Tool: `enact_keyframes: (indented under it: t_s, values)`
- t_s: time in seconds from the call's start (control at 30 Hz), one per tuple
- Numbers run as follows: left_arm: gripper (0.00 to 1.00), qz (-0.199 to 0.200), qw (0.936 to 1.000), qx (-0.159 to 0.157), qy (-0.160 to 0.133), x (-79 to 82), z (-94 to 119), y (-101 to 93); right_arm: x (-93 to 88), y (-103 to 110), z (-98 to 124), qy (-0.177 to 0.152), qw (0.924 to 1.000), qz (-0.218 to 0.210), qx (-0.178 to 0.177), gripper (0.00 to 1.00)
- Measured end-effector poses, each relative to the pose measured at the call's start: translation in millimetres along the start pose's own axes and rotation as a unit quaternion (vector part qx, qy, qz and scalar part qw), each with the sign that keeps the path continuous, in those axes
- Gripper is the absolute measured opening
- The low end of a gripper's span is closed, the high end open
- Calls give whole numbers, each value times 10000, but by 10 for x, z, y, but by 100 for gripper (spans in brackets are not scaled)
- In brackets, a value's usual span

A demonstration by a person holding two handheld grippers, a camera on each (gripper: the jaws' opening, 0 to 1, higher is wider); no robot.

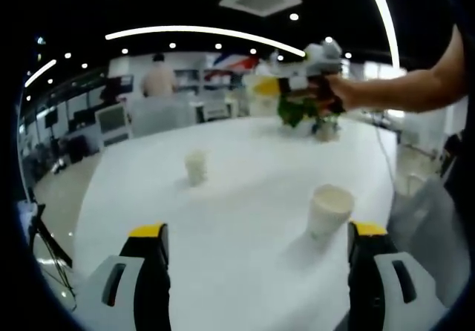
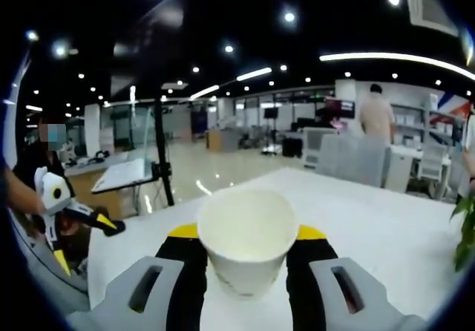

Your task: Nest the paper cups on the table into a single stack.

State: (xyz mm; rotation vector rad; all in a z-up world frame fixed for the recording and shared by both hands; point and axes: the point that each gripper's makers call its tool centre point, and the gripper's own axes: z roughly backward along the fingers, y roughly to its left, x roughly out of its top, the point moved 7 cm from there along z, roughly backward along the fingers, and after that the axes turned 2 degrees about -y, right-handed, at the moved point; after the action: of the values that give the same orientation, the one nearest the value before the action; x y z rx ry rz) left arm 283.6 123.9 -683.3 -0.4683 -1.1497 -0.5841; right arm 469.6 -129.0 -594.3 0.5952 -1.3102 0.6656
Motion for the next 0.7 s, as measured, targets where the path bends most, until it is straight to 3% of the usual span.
enact_keyframes:
  t_s: [0.7]
  values:
    - [99,6,10000,-47,48,-23,13,-85,-115,387,281,68,9997,-49,227,38]
